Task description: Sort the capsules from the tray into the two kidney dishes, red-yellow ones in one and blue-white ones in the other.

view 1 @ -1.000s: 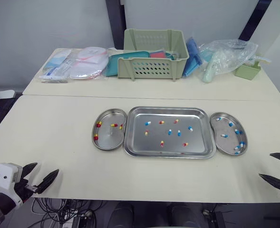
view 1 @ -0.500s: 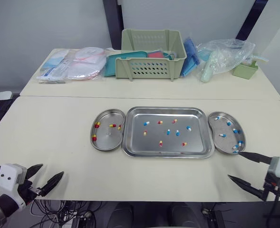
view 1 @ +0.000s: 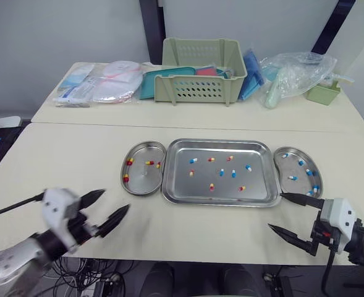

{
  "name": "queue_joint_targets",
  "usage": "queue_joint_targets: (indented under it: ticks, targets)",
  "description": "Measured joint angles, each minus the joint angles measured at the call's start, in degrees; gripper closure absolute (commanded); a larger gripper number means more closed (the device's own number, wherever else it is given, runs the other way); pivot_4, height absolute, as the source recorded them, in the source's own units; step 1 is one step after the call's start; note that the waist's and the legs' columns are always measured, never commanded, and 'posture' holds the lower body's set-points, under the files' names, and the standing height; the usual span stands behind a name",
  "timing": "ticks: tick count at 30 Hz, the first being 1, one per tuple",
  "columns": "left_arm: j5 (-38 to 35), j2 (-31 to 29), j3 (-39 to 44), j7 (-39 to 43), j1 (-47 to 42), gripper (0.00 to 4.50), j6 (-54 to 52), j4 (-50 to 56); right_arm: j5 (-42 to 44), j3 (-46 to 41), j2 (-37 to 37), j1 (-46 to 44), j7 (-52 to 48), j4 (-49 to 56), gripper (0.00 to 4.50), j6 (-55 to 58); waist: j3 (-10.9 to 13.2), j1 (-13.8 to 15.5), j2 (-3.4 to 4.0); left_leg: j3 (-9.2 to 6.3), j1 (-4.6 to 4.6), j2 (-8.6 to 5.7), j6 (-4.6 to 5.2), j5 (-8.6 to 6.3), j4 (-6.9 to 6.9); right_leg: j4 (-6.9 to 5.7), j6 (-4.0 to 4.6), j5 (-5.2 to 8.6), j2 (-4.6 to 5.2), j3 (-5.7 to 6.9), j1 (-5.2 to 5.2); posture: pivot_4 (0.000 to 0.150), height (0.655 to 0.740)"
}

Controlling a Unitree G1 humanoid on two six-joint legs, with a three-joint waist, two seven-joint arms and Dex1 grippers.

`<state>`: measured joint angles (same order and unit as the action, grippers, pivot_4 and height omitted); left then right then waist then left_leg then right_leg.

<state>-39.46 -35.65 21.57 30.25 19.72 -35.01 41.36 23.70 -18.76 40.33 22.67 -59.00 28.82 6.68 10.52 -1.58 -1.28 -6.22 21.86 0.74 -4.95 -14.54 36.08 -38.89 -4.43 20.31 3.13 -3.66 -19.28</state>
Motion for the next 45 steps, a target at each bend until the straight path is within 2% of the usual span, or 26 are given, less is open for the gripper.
queue_joint_targets:
  ticks: [5,8,11,18,28,40,43,45]
  targets:
    - [1.3,6.6,-12.8,-13.4,-15.4,0.00,-9.7,1.2,0.1,0.9,0.0,1.5,1.5,2.1,0.05,1.2,0.0,0.0,-0.01,-0.04,0.02,-0.03,0.00,0.00,0.04,-0.01,-0.01,-0.01,0.00,0.03,0.02,0.150,0.7400]
    - [2.4,9.8,-18.3,-17.2,-21.7,0.57,-12.6,0.5,0.1,0.9,0.0,2.3,2.0,3.1,0.00,2.1,0.0,-0.2,-0.01,-0.02,0.00,-0.03,-0.01,0.01,0.04,-0.02,-0.01,-0.01,-0.02,0.01,0.01,0.150,0.7400]
    - [5.3,10.9,-22.3,-18.9,-25.6,1.47,-13.7,-2.7,0.2,0.8,0.1,3.3,2.4,3.8,0.00,2.7,0.0,-0.2,0.01,-0.02,-0.01,-0.03,0.00,0.01,0.04,-0.03,-0.01,-0.01,-0.02,0.01,0.01,0.150,0.7400]
    - [12.4,16.6,-30.9,-23.0,-33.4,1.47,-17.2,-11.3,0.8,0.5,0.1,3.3,3.4,4.7,0.00,4.2,0.0,0.0,0.00,-0.03,0.03,-0.06,-0.01,0.01,0.08,-0.01,-0.01,-0.01,-0.01,0.02,0.01,0.150,0.7400]
    - [18.9,21.1,-35.2,-25.9,-39.2,1.47,-24.6,-19.6,2.1,0.3,1.8,3.0,3.0,4.7,0.00,5.6,0.0,0.0,0.00,-0.03,0.04,-0.07,-0.01,0.02,0.09,-0.02,-0.02,-0.01,-0.01,0.02,0.01,0.150,0.7400]
    - [23.7,24.4,-36.4,-24.7,-42.1,1.47,-24.4,-23.7,2.4,-0.4,2.6,2.7,2.8,4.7,0.00,7.0,-0.1,0.1,0.03,-0.03,0.02,-0.08,-0.02,0.02,0.11,-0.02,-0.02,-0.01,0.00,0.03,0.04,0.150,0.7400]
    - [24.0,24.4,-36.3,-23.6,-42.2,2.00,-24.6,-23.9,2.4,-0.5,2.6,2.3,2.8,4.7,0.00,7.4,-0.1,0.1,0.04,-0.03,0.01,-0.08,-0.02,0.02,0.11,-0.02,-0.02,-0.01,0.00,0.03,0.06,0.150,0.7400]
    - [24.0,24.3,-36.1,-23.0,-42.2,2.58,-24.7,-24.0,2.5,-0.5,2.6,2.1,2.9,4.7,0.00,7.6,-0.1,0.1,0.04,-0.03,0.01,-0.07,-0.02,0.02,0.11,-0.02,-0.02,-0.01,0.00,0.03,0.06,0.150,0.7400]
